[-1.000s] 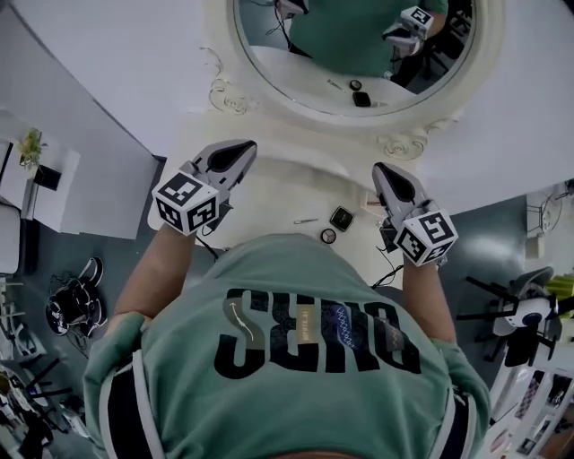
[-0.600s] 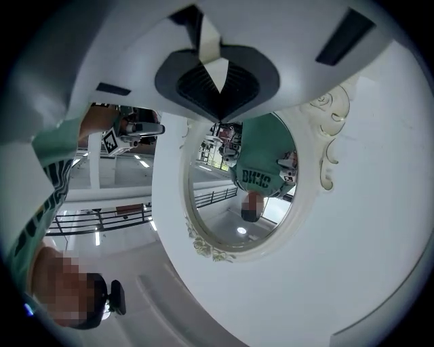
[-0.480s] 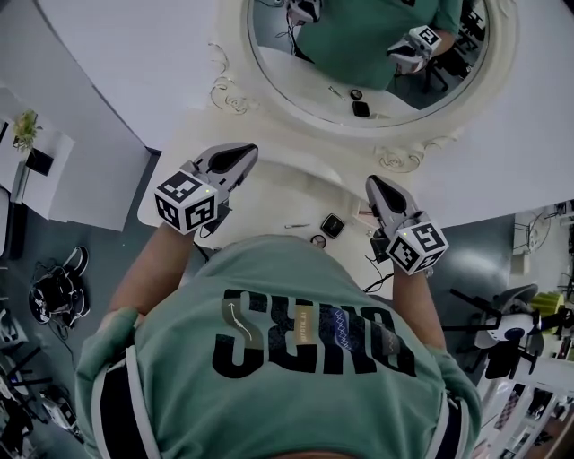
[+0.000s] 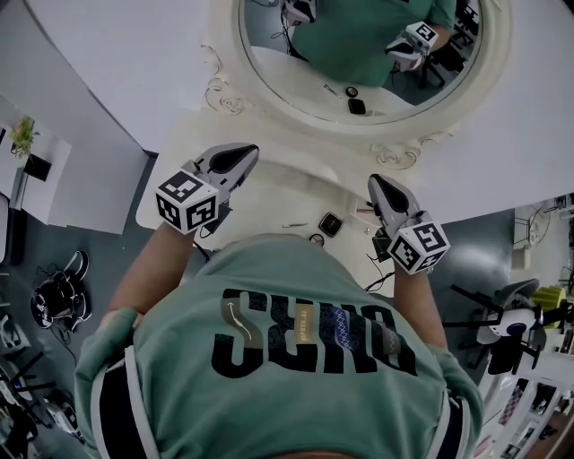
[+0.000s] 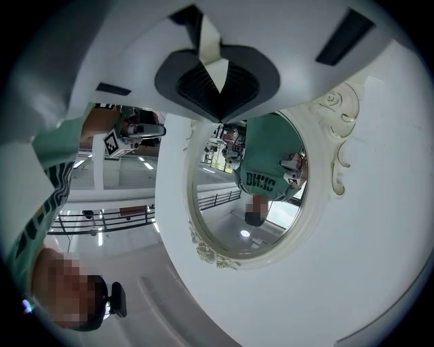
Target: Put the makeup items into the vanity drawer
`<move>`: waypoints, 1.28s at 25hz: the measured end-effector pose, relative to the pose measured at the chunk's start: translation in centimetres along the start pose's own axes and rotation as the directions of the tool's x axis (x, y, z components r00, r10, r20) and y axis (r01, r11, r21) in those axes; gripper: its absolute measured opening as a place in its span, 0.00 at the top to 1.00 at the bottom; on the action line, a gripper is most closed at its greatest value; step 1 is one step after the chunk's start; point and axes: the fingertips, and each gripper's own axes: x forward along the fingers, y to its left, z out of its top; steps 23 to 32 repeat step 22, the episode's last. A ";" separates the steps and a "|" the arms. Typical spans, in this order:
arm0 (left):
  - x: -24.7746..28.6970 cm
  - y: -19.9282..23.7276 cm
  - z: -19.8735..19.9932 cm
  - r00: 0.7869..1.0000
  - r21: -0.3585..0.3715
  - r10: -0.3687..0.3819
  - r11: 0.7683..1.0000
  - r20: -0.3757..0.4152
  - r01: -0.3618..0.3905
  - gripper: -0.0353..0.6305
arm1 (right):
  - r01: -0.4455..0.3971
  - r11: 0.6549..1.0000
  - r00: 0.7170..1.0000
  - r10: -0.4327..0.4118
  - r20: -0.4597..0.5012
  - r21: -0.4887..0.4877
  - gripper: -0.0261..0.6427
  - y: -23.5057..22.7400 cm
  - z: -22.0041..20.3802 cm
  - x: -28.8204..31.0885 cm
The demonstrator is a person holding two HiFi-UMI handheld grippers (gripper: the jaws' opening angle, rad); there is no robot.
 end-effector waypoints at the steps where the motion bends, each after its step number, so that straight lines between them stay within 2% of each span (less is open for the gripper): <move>1: 0.0 0.0 0.0 1.000 0.000 0.001 1.000 -0.001 -0.001 0.94 | -0.002 1.000 1.000 0.002 -0.002 -0.002 0.95 0.0 0.0 0.0; 32: -0.8 -0.4 -0.4 1.000 -0.006 0.006 1.000 0.000 -0.006 0.94 | -0.024 1.000 1.000 0.023 -0.019 -0.019 0.95 1.2 -0.4 -0.5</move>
